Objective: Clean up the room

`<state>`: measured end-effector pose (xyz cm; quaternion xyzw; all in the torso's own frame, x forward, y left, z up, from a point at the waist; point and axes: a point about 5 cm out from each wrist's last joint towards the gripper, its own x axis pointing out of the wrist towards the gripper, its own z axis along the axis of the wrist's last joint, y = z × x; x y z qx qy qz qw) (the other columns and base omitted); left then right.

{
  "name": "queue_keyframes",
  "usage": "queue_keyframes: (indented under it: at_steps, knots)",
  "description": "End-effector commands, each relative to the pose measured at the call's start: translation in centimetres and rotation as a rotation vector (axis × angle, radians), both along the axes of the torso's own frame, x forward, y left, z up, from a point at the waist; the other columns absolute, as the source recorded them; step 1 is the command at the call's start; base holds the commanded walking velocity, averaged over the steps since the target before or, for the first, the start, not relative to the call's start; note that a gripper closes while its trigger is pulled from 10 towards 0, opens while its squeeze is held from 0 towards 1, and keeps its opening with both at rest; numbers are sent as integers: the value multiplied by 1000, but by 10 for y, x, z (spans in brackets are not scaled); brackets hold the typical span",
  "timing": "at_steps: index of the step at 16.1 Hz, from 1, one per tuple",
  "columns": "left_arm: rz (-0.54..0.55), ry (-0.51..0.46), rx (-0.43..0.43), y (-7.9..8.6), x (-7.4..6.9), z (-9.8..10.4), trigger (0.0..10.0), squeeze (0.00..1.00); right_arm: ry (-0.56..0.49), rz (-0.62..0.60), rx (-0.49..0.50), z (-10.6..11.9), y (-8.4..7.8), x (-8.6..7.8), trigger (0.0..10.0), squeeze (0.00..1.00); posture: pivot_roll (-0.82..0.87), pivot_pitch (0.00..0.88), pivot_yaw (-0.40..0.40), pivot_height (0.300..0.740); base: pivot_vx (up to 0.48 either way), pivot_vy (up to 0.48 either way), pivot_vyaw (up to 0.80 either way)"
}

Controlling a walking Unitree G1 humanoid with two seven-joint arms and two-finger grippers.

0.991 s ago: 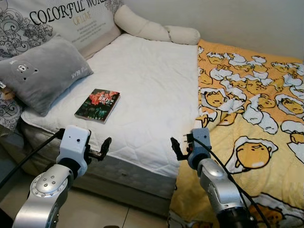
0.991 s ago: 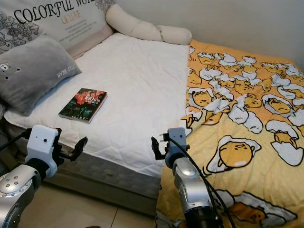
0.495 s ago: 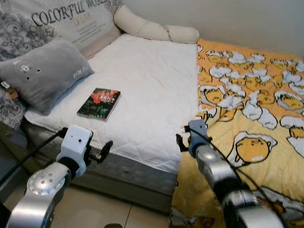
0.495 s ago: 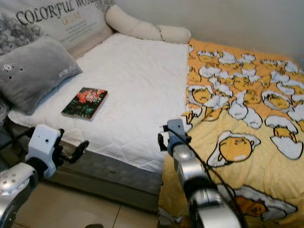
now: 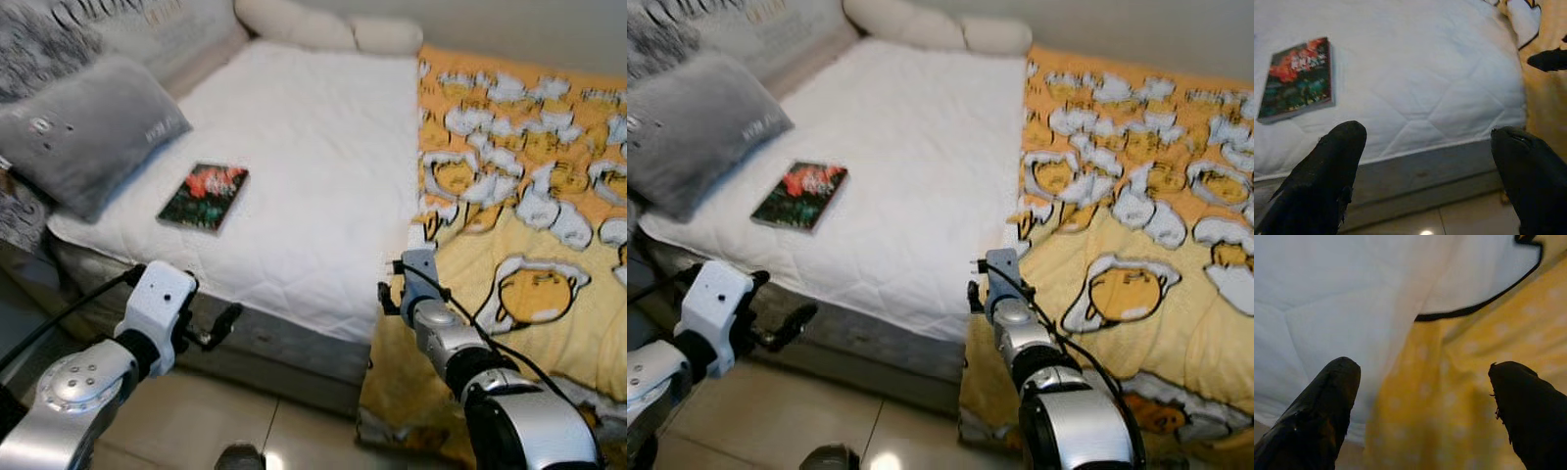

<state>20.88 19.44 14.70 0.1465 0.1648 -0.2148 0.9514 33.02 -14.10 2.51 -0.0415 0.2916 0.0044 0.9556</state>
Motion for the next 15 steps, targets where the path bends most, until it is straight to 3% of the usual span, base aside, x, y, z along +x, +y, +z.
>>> queue_keyframes:
  at_steps: [1,5,10,11,12,15]
  knots:
    - [-11,-9,4,0,-4,8,10000,949,-19,-5,8,5,-2,5,10000,0,291,229,-33,740,0,0,0]
    - [-7,-38,40,7,-14,28,10000,949,-41,11,-11,7,-3,6,10000,0,302,275,-31,740,0,0,0]
    - [-9,-32,50,5,-30,40,10000,953,-65,-2,-45,17,-7,14,10000,0,313,300,-33,740,0,0,0]
    - [-22,-25,43,3,-33,41,10000,949,-71,4,-35,19,-7,15,5765,0,317,298,-33,740,0,0,0]
    - [-33,-20,38,1,-35,42,10000,949,-73,9,-34,20,-8,16,0,0,322,286,-30,740,0,0,0]
    - [-64,-4,32,-5,-42,44,10000,953,-91,13,13,25,-9,19,0,0,323,278,-34,740,0,0,0]
